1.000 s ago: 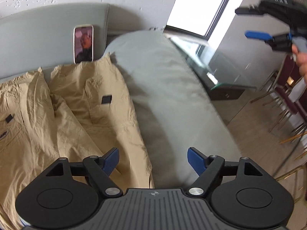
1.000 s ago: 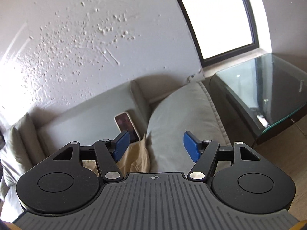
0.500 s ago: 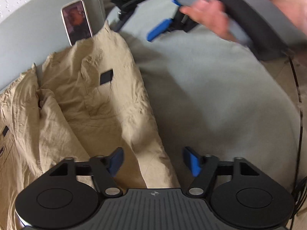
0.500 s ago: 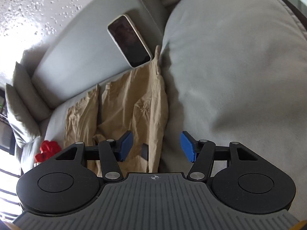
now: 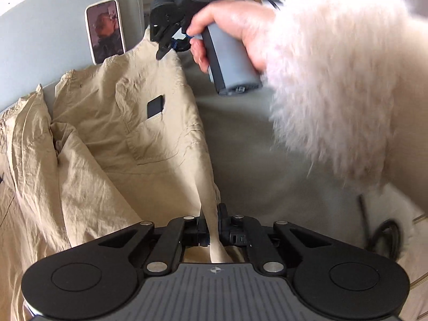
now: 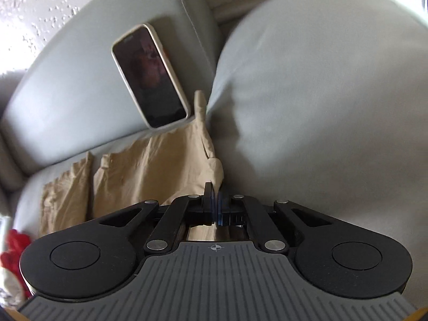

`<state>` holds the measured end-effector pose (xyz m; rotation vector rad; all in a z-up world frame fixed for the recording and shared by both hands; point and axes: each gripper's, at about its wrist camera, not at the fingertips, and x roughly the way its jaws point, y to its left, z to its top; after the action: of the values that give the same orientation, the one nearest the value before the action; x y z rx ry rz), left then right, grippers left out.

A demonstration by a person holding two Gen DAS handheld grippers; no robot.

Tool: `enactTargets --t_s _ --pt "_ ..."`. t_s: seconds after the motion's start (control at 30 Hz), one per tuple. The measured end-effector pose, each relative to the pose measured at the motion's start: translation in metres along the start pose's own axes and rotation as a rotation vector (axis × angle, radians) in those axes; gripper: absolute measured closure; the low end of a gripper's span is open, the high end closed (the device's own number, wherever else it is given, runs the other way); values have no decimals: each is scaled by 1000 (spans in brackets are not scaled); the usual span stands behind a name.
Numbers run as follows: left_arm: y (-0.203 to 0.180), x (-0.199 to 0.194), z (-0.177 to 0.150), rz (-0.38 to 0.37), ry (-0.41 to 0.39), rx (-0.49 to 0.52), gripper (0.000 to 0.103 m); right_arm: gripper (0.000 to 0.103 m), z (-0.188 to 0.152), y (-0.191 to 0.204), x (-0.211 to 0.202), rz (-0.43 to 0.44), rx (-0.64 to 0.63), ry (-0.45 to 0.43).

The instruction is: Fold clothes

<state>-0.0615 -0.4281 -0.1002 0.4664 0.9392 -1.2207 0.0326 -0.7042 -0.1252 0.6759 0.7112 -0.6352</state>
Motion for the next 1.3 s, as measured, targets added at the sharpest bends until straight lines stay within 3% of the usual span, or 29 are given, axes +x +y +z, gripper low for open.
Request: enactTargets --t_s 0.17,0.3,0.43,0.53,0.67,0.83,0.9,1.0,1.07,1.13,1.27,1.3 --pt "1 -19 18 -175 -101 -74 101 101 24 -16 -79 -133 38 -257" --pt "22 -3 12 -273 -45 -217 101 101 34 -17 -109 -132 4 -265" --pt "48 -4 -10 -310 -46 -328 101 101 23 29 -116 -148 -131 -296" --pt "71 -20 -23 -315 -85 -378 101 101 14 87 -118 -144 -235 -333" --pt "111 -57 -42 -275 -145 -459 101 101 -5 178 -126 -80 -370 -380" --pt "174 -102 -84 -190 -185 -624 101 101 -36 294 -102 -10 -486 -334" --pt "200 -118 -101 -150 -196 -691 101 101 -52 335 -76 -5 -519 -282" --pt "239 -123 -128 -67 -170 -779 101 98 -75 381 -21 44 -531 -133" --pt "260 -120 -144 -11 -141 -825 101 77 -91 398 18 116 -532 20" --pt "265 -115 -153 14 -116 -830 96 71 -103 404 37 130 -525 128" --pt "265 -110 -152 62 -103 -785 90 58 -94 371 -7 116 -508 55" --pt "261 -113 -147 82 -114 -757 84 57 -90 355 -28 115 -502 28"
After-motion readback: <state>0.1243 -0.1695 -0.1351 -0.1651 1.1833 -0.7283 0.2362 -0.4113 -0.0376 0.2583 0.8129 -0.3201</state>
